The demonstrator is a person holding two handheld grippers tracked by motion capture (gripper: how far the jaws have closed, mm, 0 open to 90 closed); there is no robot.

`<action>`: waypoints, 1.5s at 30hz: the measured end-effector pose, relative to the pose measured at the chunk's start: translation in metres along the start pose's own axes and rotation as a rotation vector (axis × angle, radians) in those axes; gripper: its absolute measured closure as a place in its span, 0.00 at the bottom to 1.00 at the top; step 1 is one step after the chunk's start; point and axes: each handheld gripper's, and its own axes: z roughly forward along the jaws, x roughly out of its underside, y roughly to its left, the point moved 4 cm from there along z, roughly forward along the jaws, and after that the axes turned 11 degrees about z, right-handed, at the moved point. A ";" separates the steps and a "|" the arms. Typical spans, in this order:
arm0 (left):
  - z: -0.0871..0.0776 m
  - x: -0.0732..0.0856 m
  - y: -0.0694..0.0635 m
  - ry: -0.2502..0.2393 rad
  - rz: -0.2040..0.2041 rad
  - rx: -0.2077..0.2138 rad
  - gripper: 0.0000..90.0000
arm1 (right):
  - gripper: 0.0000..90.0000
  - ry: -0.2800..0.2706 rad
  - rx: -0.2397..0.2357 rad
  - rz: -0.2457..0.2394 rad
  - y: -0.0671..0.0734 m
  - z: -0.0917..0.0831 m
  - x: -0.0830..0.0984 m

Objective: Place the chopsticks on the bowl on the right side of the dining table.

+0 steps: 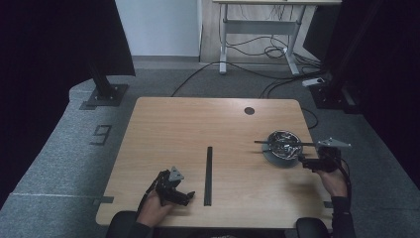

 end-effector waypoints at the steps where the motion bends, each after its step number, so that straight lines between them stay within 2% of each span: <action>1: 0.000 0.000 0.000 0.000 0.000 0.000 0.00 | 0.00 0.003 -0.003 0.000 0.001 -0.002 0.001; 13: 0.000 0.000 0.000 0.000 0.000 0.000 0.00 | 0.00 0.038 -0.041 -0.071 0.032 -0.029 0.021; 20: 0.000 0.000 0.000 0.000 0.000 0.000 0.00 | 0.01 0.048 -0.089 -0.109 0.060 -0.043 0.025; 26: 0.000 0.000 0.000 0.000 0.000 0.000 0.00 | 0.01 0.074 -0.139 -0.137 0.087 -0.047 0.028; 31: 0.000 0.000 0.000 0.000 -0.001 0.000 0.00 | 0.01 0.095 -0.201 -0.174 0.115 -0.045 0.027; 37: 0.000 0.000 0.000 0.000 -0.001 0.000 0.00 | 0.01 0.120 -0.287 -0.236 0.152 -0.033 0.027; 40: 0.000 0.000 0.000 0.000 -0.001 0.000 0.00 | 0.00 0.135 -0.287 -0.283 0.166 -0.023 0.029; 45: 0.000 0.000 0.000 0.000 0.001 0.000 0.00 | 0.00 0.141 -0.318 -0.303 0.183 -0.005 0.032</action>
